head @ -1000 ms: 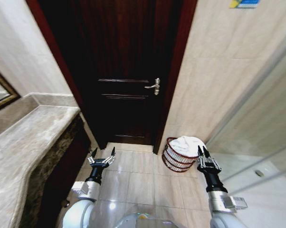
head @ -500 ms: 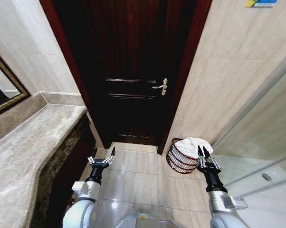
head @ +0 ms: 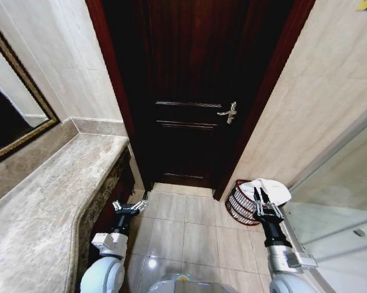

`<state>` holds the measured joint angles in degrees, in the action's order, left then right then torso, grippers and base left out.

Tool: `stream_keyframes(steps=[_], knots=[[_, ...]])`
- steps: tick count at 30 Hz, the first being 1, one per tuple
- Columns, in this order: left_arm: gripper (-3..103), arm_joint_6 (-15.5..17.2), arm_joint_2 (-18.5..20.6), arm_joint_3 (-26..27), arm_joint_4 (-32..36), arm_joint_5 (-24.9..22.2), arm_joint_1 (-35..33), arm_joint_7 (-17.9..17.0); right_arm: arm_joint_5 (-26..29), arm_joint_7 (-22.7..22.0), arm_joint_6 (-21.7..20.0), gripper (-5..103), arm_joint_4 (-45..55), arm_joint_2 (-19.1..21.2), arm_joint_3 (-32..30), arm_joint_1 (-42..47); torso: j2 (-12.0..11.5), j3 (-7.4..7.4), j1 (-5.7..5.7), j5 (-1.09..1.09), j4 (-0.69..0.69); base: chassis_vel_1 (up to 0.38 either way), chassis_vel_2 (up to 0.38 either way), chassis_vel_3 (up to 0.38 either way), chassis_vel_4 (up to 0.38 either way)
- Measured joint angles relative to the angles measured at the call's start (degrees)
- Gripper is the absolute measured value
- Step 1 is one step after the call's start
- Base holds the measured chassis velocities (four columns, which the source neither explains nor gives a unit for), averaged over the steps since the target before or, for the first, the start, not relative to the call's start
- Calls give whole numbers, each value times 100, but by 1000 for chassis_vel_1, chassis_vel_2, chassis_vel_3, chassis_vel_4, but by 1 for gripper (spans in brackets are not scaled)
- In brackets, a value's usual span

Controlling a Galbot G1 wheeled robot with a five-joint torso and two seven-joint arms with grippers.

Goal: Discard the used towel into the hamper.

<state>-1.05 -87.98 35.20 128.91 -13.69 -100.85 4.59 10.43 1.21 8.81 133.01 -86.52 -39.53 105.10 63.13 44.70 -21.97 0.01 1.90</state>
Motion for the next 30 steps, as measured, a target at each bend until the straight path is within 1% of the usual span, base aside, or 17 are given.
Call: stream_keyframes(steps=[4,7,12,20,22,28,29,30], knots=[[100,0,-1,-1,0,0,0,0,0,-1,0,18,0,1,-1,0,0,0,-1,2,0,-56,-79,45,42],[100,0,-1,-1,0,0,0,0,0,-1,0,18,0,0,-1,0,0,0,-1,-1,0,0,0,0,0],[100,0,0,0,0,0,0,0,0,-1,0,18,0,0,1,0,0,0,-1,-2,1,104,-62,-113,58],[100,0,0,0,0,0,0,0,0,-1,0,18,0,-1,1,0,0,0,0,-3,0,174,-171,-189,175],[100,0,0,0,1,0,0,0,0,0,0,18,0,-1,1,-1,0,-1,1,1,1,234,-229,-224,235],[100,0,0,1,0,-1,0,0,0,-1,0,18,0,0,1,0,-1,0,1,-3,1,264,-262,-259,280],[100,0,0,1,0,0,-1,0,0,0,0,18,0,-1,1,1,1,-2,5,1,1,238,-266,-209,237],[100,0,0,1,0,0,-4,0,0,0,0,18,0,0,1,2,2,-3,7,0,1,238,-207,-209,237]])
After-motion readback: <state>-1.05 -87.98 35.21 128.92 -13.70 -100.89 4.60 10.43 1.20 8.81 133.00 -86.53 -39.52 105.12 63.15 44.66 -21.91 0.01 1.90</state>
